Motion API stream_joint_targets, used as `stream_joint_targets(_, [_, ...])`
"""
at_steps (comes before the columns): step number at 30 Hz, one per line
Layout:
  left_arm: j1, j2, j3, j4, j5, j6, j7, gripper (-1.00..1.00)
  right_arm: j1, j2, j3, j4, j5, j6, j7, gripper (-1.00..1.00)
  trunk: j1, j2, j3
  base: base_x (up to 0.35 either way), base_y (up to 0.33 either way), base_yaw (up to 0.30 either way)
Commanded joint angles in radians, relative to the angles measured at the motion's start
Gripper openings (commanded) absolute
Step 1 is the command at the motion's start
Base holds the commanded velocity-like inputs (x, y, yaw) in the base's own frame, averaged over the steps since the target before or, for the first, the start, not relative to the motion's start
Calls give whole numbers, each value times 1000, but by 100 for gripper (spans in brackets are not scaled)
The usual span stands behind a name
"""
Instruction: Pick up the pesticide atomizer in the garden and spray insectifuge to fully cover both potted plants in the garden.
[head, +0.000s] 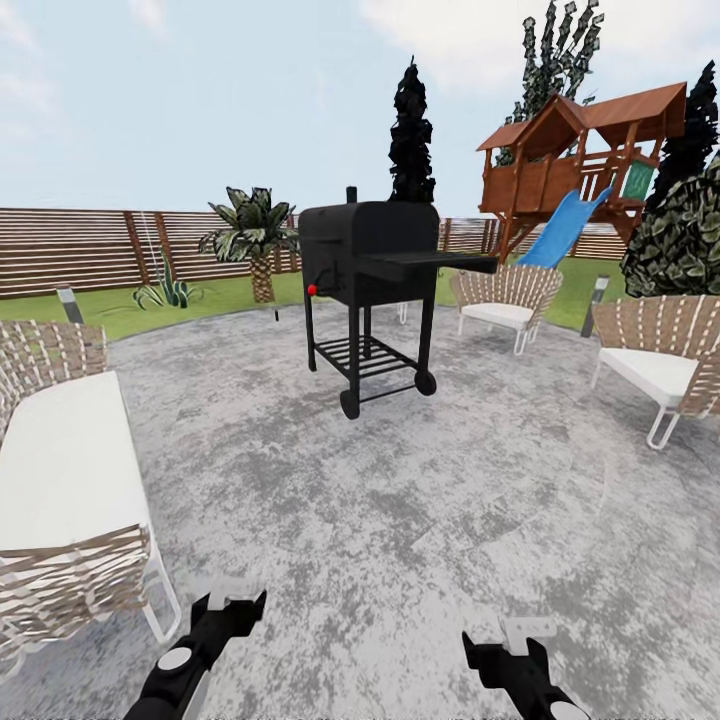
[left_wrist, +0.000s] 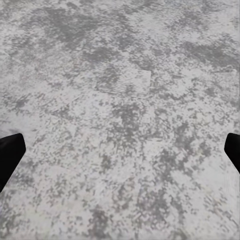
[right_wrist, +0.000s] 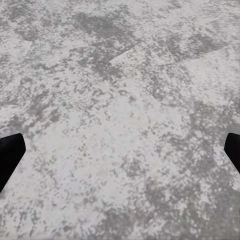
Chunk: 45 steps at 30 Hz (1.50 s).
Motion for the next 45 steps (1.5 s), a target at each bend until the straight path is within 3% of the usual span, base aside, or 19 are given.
stream_joint_targets(1, [0,-1,-1,-2,-1,6,0,100,0,0,0,-2,2,6,0,100,4,-8,-4,0,0,0])
stream_joint_targets(7, [0,-2,-2,-3,1,6,1,100,0,-2,-1,-5,-4,18,3,100,27,-50,-23,0,0,0])
stream_joint_targets(12, [0,-2,0,-3,2,6,1,100,0,0,-2,-6,-4,125,2,100,46,-85,-39,0,0,0])
stream_joint_targets(17, [0,-2,-1,-3,0,6,1,100,-1,2,-2,-6,-1,165,1,100,65,-120,-54,0,0,0])
stream_joint_targets(36, [0,-2,-3,-4,-3,6,2,100,0,4,0,-6,2,170,1,100,138,-253,-104,0,0,0])
stream_joint_targets(45, [1,-2,-5,-6,-7,6,2,100,-1,3,-2,-6,2,170,1,100,138,-253,-94,0,0,0])
